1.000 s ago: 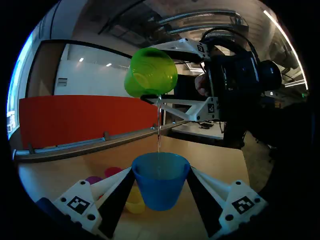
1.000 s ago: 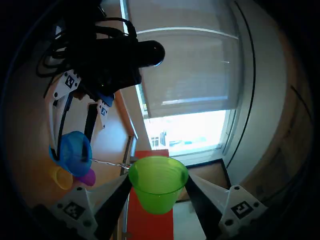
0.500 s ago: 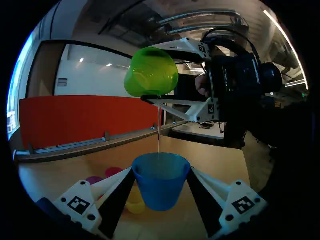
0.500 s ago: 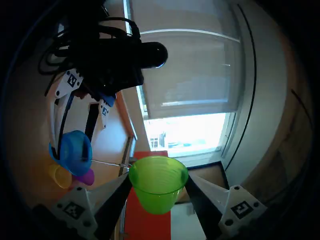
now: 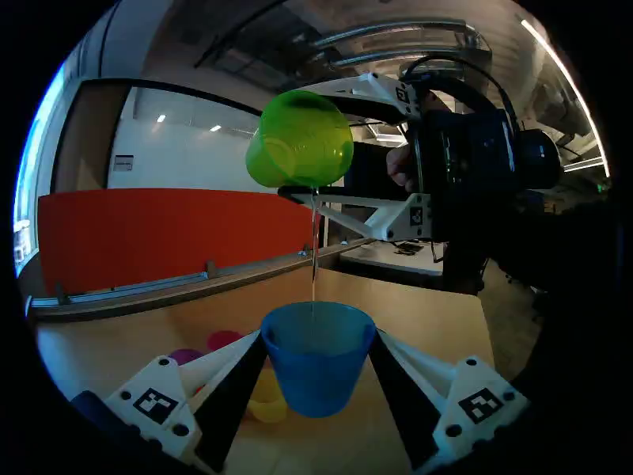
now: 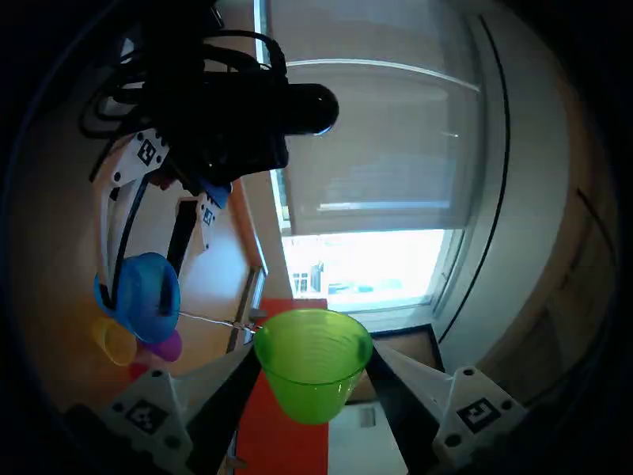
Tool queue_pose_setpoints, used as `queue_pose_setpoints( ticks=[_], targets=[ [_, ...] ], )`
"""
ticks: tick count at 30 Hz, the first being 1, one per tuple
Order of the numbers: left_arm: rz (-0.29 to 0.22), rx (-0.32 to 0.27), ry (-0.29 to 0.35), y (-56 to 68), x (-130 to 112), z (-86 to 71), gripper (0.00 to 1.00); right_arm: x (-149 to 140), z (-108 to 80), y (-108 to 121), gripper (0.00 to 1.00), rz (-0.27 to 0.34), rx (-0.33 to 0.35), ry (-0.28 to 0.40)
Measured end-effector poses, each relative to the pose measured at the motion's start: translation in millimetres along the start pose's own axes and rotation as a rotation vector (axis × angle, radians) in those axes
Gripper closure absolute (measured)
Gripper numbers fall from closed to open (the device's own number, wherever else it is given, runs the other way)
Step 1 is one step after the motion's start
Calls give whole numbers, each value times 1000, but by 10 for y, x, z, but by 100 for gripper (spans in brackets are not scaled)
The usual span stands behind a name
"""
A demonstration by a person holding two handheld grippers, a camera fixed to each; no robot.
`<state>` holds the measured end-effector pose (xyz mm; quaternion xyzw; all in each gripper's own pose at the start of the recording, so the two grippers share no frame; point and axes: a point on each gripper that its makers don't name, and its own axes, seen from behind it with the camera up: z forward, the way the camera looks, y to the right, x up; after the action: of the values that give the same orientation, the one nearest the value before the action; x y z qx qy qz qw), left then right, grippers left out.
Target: Pour water
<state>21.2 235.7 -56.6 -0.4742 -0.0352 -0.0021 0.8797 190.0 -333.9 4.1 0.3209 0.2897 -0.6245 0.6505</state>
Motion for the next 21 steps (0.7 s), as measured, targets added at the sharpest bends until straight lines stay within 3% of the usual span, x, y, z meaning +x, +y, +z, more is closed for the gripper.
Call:
queue_pose_setpoints(
  ticks=[21],
  targets=[
    [-1, 5, 1, -19, 4, -22, 13, 49, 10, 36, 10, -68, -17, 3]
  ],
)
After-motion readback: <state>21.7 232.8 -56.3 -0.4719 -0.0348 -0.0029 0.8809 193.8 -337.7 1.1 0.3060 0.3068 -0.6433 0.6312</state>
